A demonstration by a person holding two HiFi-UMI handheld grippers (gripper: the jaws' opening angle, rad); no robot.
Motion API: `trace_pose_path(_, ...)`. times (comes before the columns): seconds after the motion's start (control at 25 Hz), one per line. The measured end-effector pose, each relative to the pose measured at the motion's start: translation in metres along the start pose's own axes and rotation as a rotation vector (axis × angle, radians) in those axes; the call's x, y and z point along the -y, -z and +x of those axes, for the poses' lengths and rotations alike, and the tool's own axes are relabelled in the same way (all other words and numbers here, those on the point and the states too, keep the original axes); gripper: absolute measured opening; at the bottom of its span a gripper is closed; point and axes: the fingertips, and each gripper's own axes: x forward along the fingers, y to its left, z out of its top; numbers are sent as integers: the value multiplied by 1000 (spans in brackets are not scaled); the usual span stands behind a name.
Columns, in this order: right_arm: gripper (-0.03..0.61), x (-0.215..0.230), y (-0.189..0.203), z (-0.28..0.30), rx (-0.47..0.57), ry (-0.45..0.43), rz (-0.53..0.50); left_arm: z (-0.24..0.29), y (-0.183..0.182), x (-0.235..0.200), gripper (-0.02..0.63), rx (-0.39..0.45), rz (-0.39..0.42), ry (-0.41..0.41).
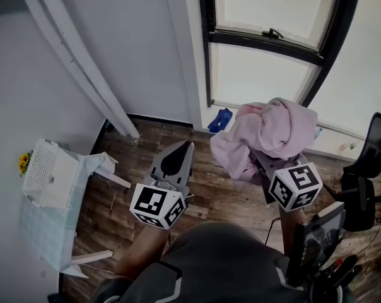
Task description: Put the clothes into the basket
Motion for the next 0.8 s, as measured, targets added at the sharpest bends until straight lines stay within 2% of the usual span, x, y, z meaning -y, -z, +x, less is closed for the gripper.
trace_pose_path(0.16,330,-20,-6,18,-3,-36,-8,-22,-13,-21,8,43,-29,-50)
trace_pose_path(0.44,330,-75,-9,51,1,-118,4,-69,-13,-63,8,31,-14,-120)
trace_pose_path(0.8,330,-167,-8,102,-14,-262,-21,-146,-15,-135,8,47,-2,-287)
